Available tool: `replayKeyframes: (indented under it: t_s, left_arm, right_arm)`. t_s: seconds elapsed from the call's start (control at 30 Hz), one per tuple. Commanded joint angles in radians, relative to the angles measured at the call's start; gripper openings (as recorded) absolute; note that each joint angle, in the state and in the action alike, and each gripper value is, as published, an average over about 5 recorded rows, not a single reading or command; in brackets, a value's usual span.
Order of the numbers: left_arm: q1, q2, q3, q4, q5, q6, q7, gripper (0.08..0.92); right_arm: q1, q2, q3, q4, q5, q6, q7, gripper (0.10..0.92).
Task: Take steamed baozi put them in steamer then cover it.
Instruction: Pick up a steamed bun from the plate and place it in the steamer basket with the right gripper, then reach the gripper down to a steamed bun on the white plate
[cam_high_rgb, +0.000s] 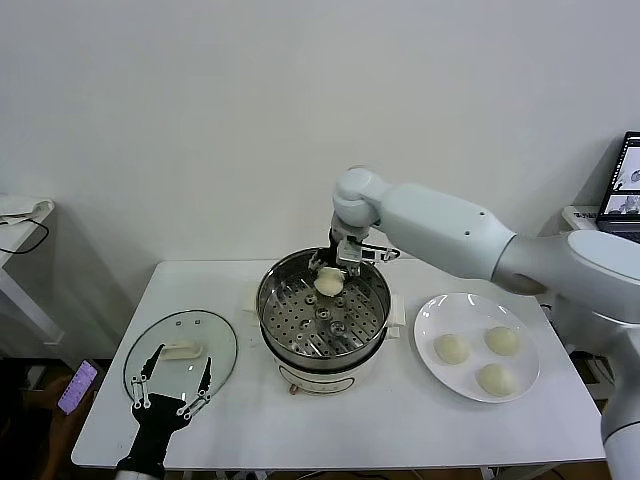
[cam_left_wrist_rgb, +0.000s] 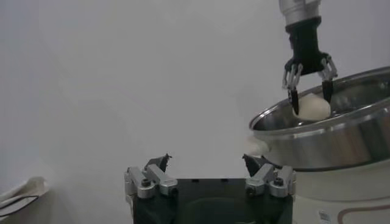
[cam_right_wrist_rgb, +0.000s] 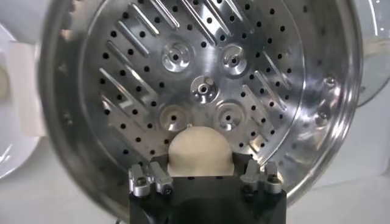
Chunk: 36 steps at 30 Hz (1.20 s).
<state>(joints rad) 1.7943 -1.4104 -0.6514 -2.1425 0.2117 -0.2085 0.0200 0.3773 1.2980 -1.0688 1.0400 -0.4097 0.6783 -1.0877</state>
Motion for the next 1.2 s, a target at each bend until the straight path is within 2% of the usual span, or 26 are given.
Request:
replayKeyframes:
  t_s: [0.03, 0.17, 0.37, 0.5, 0.63, 0.83, 1.0, 1.2]
  left_arm:
    - [-0.001, 0.000, 0.000, 0.003, -0.002, -0.001, 0.000, 0.823]
    - [-0.006, -0.001, -0.001, 0.008, -0.005, -0.003, -0.001, 0.823]
    - [-0.010, 0.000, -0.001, 0.006, -0.007, -0.001, -0.001, 0.823]
    - [-0.012, 0.003, 0.004, 0.006, -0.006, 0.000, -0.001, 0.823]
    - [-0.017, 0.004, 0.010, 0.012, -0.002, 0.000, 0.000, 0.823]
    - [-0.020, 0.004, 0.017, 0.018, 0.005, -0.004, -0.001, 0.823]
    - [-0.018, 0.003, 0.020, 0.020, 0.010, -0.009, -0.001, 0.823]
    - [-0.009, -0.002, 0.024, 0.019, 0.013, -0.010, -0.002, 0.823]
  right_arm:
    - [-0.031, 0.061, 0.005, -0.066, -0.038, 0.019, 0.006, 0.763]
    - [-0.026, 0.054, 0.007, -0.054, -0.019, 0.020, 0.018, 0.815]
    - [0.048, -0.071, 0.036, 0.090, 0.116, -0.046, -0.054, 0.822]
    - [0.161, -0.244, 0.018, 0.205, 0.308, -0.192, -0.158, 0.823]
    - [0.296, -0.409, -0.105, 0.244, 0.495, -0.329, -0.185, 0.823]
    - [0.364, -0.598, -0.319, 0.266, 0.793, -0.683, -0.182, 0.823]
    - [0.259, -0.667, -0.404, 0.258, 0.836, -0.792, -0.116, 0.823]
    - [0.071, -0.670, -0.378, 0.205, 0.782, -0.832, -0.047, 0.823]
